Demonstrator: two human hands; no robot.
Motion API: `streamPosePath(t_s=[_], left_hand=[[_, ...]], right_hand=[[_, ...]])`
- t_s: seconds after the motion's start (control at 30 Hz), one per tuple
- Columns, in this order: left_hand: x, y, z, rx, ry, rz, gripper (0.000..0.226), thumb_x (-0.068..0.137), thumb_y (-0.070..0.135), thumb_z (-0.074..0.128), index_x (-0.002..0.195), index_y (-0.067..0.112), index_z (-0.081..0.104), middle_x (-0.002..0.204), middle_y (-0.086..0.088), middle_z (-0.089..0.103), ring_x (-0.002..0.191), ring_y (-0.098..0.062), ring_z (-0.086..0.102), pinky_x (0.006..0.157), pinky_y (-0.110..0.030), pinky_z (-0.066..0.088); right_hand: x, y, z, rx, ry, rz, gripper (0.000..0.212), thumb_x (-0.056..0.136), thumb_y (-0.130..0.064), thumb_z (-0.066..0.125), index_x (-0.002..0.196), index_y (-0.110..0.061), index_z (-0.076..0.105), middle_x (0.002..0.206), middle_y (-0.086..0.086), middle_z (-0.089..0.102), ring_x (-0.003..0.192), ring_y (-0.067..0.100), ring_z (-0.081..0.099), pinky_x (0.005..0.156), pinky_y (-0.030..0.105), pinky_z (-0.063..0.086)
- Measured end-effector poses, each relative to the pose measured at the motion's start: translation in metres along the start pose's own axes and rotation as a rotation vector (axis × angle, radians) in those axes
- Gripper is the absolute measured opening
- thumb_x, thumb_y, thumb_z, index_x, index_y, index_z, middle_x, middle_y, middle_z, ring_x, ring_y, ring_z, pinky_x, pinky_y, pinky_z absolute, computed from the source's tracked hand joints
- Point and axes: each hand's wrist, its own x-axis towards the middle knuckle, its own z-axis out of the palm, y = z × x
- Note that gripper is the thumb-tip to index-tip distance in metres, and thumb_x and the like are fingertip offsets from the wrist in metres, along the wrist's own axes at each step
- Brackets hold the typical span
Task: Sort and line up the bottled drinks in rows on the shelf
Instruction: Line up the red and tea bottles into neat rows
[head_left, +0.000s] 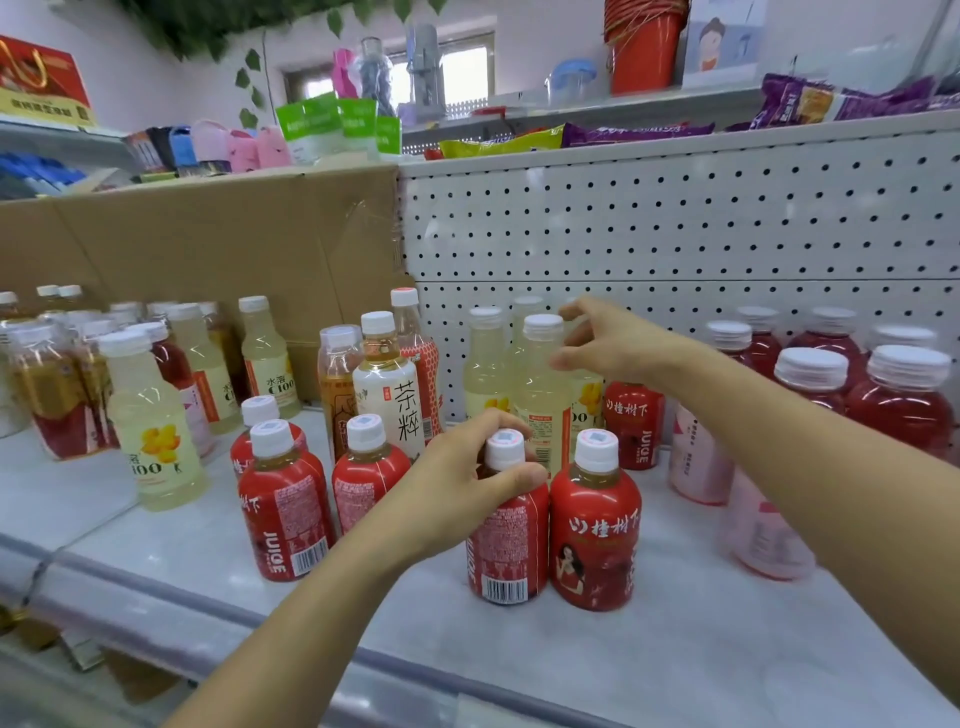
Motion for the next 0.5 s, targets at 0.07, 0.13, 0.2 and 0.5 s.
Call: streamPosePath(t_s=[0.07, 0.13, 0.2, 0.5], left_hand=[[-0.001, -0.001, 0.002, -0.038, 0.006, -0.011, 0.029, 0.089, 0.036, 0.070, 0.116, 0.035, 0.058, 0.110, 0.013, 0.069, 0.105, -0.004, 0.064, 0.095, -0.037, 0.055], [-0.002, -0.002, 0.003, -0.060, 0.012, -0.014, 0.028, 0.089, 0.036, 0.070, 0.114, 0.036, 0.059, 0.109, 0.014, 0.070, 0.105, -0.004, 0.065, 0.095, -0.038, 0.055], [-0.003, -0.003, 0.004, -0.073, 0.023, -0.012, 0.025, 0.088, 0.037, 0.070, 0.111, 0.036, 0.059, 0.108, 0.014, 0.071, 0.103, -0.003, 0.065, 0.095, -0.038, 0.055], [-0.014, -0.005, 0.015, -0.089, 0.066, -0.014, 0.023, 0.094, 0.047, 0.054, 0.114, 0.036, 0.055, 0.112, 0.016, 0.065, 0.106, -0.002, 0.061, 0.096, -0.039, 0.053]], right_hand=[[-0.001, 0.008, -0.006, -0.257, -0.011, 0.082, 0.061, 0.092, -0.010, 0.062, 0.147, -0.016, 0.036, 0.145, 0.011, 0.043, 0.134, 0.029, 0.040, 0.111, 0.045, 0.038], [-0.001, 0.016, -0.002, -0.512, -0.007, 0.157, 0.056, 0.094, -0.009, 0.055, 0.147, -0.010, 0.037, 0.151, 0.018, 0.033, 0.143, 0.036, 0.021, 0.115, 0.049, 0.029], [-0.002, 0.020, 0.006, -0.608, -0.034, 0.187, 0.046, 0.095, -0.013, 0.055, 0.140, -0.006, 0.045, 0.145, 0.020, 0.038, 0.139, 0.039, 0.024, 0.111, 0.048, 0.031], [-0.107, -0.012, 0.012, 0.018, -0.219, 0.070, 0.050, 0.082, -0.067, 0.057, 0.114, -0.028, 0.064, 0.109, -0.013, 0.065, 0.101, 0.007, 0.062, 0.084, 0.030, 0.050]])
